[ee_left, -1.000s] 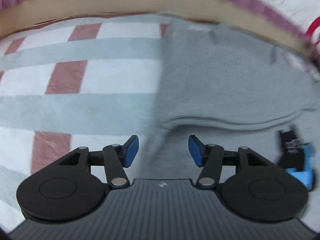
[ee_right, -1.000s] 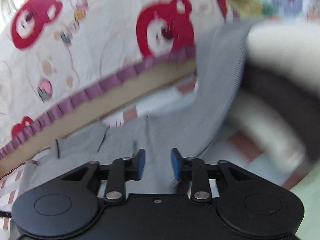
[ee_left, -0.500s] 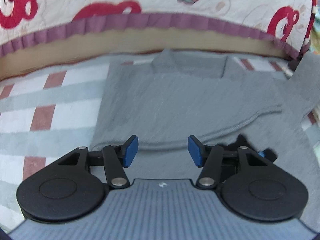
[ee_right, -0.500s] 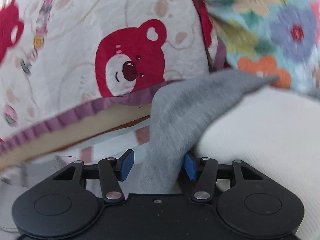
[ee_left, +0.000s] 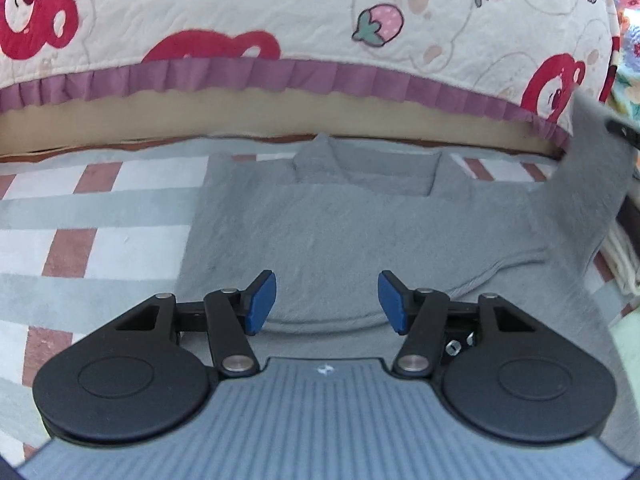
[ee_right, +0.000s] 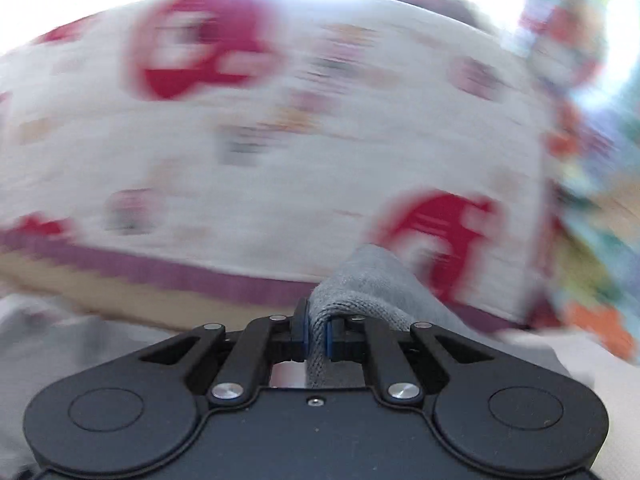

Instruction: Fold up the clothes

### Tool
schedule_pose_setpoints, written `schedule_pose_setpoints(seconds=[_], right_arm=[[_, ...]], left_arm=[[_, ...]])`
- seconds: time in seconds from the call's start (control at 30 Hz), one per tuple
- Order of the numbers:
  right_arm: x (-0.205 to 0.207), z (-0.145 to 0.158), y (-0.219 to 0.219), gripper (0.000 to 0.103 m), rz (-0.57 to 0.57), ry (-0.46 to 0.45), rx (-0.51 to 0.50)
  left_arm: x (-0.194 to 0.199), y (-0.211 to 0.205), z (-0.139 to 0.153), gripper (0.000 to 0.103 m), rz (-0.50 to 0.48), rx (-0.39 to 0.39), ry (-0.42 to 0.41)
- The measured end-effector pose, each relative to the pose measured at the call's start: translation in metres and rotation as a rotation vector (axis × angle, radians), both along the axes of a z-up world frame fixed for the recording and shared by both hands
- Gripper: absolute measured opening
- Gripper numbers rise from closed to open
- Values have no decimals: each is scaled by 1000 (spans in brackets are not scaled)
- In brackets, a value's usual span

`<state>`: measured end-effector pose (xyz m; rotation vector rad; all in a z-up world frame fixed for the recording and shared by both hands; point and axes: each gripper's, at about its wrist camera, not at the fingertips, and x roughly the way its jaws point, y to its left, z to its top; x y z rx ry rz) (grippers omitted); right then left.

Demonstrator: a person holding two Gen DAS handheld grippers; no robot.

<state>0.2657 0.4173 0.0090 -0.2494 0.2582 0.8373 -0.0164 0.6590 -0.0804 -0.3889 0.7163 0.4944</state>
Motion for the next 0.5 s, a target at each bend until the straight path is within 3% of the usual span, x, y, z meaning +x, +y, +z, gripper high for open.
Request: schedule_pose_setpoints(seconds=[0.1,0.2,0.27,0.33,0.4,0.5], right_arm=[[-63,-28,52,10,246,4,-103],[-113,-81,89,10,397,29,-302],[-134,-110,92,10,423,42,-397],[-152,-123,79,15,406,-21,-435],[-159,-124,58,30,368,-78,-457],[-140,-120,21,34,276,-117,-486]], left_arm=[[-11,6,-10,56,7,-4,37],[-20,10,-16,56,16,-7,62],[-23,12,-18,56,15,-4,74],[-22,10,-19,56,-2,14,80],[-16,2,-18,59,-45,50,76],[4,-20,-19,62,-121,141,78]])
